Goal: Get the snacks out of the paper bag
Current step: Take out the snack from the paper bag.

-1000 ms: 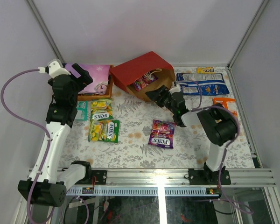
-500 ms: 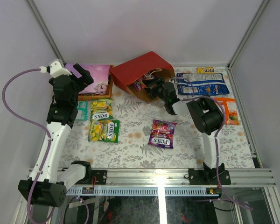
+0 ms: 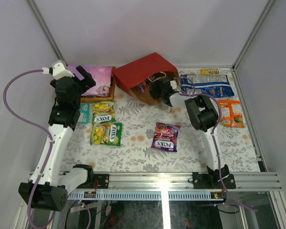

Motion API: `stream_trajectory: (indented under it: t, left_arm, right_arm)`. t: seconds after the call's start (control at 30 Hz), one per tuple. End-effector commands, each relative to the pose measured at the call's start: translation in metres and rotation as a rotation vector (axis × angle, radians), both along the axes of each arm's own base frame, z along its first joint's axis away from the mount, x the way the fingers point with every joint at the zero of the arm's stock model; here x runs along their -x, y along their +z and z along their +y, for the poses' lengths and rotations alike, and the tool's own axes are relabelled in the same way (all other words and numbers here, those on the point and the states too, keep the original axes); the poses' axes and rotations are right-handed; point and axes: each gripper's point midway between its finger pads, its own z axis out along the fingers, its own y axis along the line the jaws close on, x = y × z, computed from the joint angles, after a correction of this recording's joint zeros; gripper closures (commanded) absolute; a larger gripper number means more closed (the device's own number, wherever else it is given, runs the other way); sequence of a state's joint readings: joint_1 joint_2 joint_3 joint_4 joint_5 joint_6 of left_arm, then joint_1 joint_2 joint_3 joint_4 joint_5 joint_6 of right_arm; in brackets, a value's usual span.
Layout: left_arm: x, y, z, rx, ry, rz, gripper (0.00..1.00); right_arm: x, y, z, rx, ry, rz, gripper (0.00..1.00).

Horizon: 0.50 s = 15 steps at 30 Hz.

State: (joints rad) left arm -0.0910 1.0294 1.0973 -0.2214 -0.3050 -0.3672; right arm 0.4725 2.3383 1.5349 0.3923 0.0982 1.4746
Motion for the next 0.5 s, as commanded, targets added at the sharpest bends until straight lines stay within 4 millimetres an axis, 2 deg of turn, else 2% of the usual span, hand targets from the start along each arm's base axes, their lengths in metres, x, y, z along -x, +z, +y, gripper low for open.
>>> stream_trajectory:
  t: [0.0, 0.13, 0.17, 0.27, 0.4, 0.47]
  left_arm:
    - [-0.010, 0.009, -0.006, -0.019, -0.029, -0.023, 0.00]
    - [-0.018, 0.005, -0.014, -0.010, -0.070, -0.005, 0.00]
    - [-0.020, 0.004, -0.018, -0.005, -0.088, -0.001, 0.01]
    - [-0.027, 0.002, -0.032, 0.001, -0.164, 0.009, 0.00]
    - [-0.037, -0.006, -0.055, -0.068, -0.214, 0.061, 0.00]
    - [-0.040, -0.008, -0.074, -0.110, -0.258, 0.064, 0.00]
  right_arm:
    - [-0.015, -0.037, -0.011, 0.093, -0.066, 0.084, 0.27]
    - [-0.030, -0.046, -0.007, 0.093, -0.087, 0.087, 0.32]
    - [-0.033, -0.046, -0.006, 0.089, -0.091, 0.080, 0.36]
    - [-0.044, -0.039, 0.000, 0.063, -0.083, 0.026, 0.60]
    - [-0.048, -0.014, 0.008, 0.034, -0.037, -0.065, 0.95]
    - [-0.043, 0.001, 0.007, 0.032, -0.031, -0.102, 1.00]
